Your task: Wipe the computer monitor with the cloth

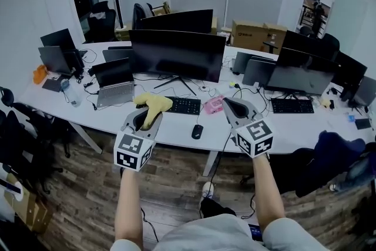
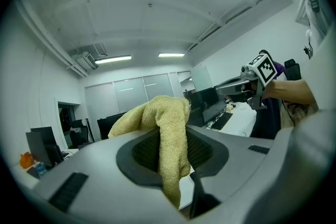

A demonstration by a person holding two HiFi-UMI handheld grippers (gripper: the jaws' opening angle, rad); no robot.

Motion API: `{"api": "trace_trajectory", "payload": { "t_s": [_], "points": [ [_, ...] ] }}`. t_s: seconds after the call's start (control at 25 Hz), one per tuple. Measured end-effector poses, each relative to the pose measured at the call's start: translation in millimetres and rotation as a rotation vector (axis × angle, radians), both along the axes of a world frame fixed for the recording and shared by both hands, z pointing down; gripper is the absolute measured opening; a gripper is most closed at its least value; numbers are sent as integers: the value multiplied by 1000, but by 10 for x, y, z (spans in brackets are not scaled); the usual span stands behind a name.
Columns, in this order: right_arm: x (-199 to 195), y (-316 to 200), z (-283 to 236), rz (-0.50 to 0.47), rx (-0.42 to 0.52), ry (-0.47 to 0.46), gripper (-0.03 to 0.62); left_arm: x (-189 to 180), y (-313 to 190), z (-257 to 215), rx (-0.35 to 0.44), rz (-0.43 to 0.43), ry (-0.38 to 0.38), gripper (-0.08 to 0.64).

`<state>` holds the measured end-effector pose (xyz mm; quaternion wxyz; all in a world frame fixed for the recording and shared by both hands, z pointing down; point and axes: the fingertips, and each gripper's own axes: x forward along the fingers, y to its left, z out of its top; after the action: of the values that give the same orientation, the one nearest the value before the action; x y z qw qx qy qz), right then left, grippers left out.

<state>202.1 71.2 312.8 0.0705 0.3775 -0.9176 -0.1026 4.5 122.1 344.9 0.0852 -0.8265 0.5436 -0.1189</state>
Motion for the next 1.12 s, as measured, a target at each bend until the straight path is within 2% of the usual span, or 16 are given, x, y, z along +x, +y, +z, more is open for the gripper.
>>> {"api": "trace_trajectory", "payload": {
  "t_s": [0.24, 0.48, 0.8, 1.12],
  "points": [
    [-65, -498, 22, 13, -45, -43, 23, -53, -519, 18, 1, 27, -13, 121],
    [70, -1306, 9, 44, -62, -58, 23, 84, -1449, -27, -7, 73, -19, 121],
    [335, -2399, 33, 98, -81, -51, 23, 610, -2844, -203, 9, 179, -39, 123],
    [777, -3034, 56, 201, -87, -55, 23, 1356, -3952, -355, 30, 274, -50, 123]
  ]
}}
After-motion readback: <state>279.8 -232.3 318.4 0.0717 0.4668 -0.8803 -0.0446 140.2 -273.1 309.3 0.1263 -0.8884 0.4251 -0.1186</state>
